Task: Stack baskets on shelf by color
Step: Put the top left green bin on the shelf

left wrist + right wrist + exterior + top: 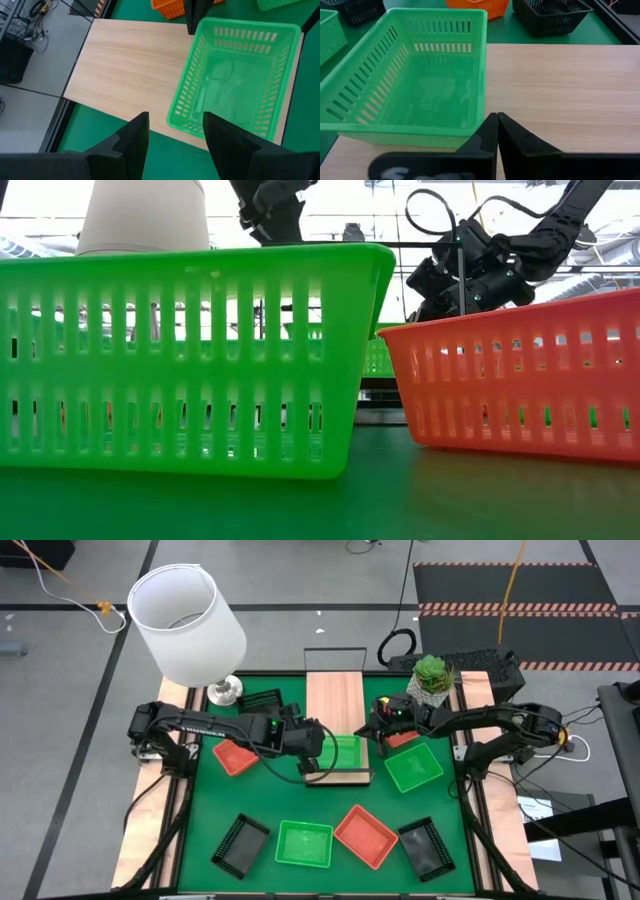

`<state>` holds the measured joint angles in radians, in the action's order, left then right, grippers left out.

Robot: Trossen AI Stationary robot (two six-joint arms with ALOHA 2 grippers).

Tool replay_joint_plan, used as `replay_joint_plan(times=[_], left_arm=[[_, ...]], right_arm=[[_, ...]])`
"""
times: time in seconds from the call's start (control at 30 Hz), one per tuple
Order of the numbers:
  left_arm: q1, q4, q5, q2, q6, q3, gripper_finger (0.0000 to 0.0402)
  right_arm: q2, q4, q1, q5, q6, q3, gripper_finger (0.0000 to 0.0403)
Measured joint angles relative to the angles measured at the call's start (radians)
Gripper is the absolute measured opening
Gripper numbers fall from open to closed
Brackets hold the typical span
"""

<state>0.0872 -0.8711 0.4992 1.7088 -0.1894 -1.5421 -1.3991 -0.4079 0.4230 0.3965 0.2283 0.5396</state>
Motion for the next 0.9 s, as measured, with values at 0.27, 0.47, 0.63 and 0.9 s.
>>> replay_joint_plan(times=[0.27,0.47,0.63,0.9], left_arm=[[0.0,-0.009,0.0,0.0,0.0,0.0,0.0188],[0.009,-0.169,-0.001,0.0,-0.031,0.0,0.0188],[0.014,-0.254,-0.001,-0.001,-0.067,0.052,0.0157],[-0.052,-0.132,-0.091,-0.061,0.008,0.203,0.0037]], right_arm=[[0.023,0.024,0.0,-0.01,-0.005,0.0,0.0001],[0.144,0.174,0.0,-0.148,0.006,0.001,0.0001],[0.256,0.292,0.0,-0.215,0.023,0.001,0.0001],[0.37,0.387,0.0,-0.217,0.023,0.001,0.0001]])
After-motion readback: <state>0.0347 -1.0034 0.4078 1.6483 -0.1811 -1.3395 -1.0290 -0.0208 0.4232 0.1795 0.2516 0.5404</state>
